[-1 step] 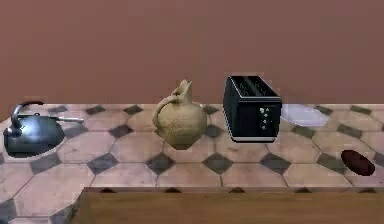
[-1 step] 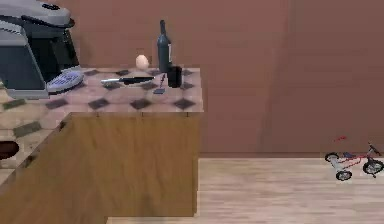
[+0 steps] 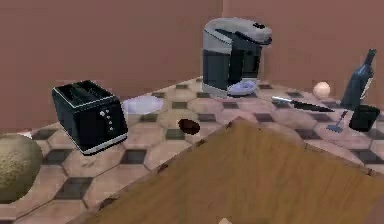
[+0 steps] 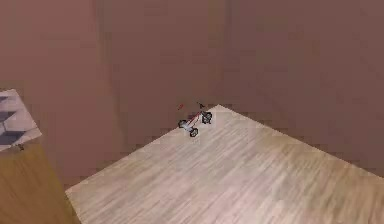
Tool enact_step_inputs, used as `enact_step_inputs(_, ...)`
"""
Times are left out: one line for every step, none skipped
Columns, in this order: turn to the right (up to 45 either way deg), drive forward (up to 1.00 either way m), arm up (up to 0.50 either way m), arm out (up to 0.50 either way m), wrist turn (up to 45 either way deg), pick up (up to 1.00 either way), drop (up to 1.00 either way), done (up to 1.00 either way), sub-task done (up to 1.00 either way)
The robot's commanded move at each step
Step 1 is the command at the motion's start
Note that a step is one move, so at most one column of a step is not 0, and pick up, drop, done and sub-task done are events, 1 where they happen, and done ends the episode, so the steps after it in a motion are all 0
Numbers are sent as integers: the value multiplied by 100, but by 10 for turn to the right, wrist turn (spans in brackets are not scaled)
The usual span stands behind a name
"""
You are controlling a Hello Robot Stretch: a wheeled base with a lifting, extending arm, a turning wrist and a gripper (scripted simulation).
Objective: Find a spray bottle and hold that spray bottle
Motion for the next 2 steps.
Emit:
enact_step_inputs(450,0,0,0,0,0,0,0,0)
enact_step_inputs(450,0,0,0,0,0,0,0,0)
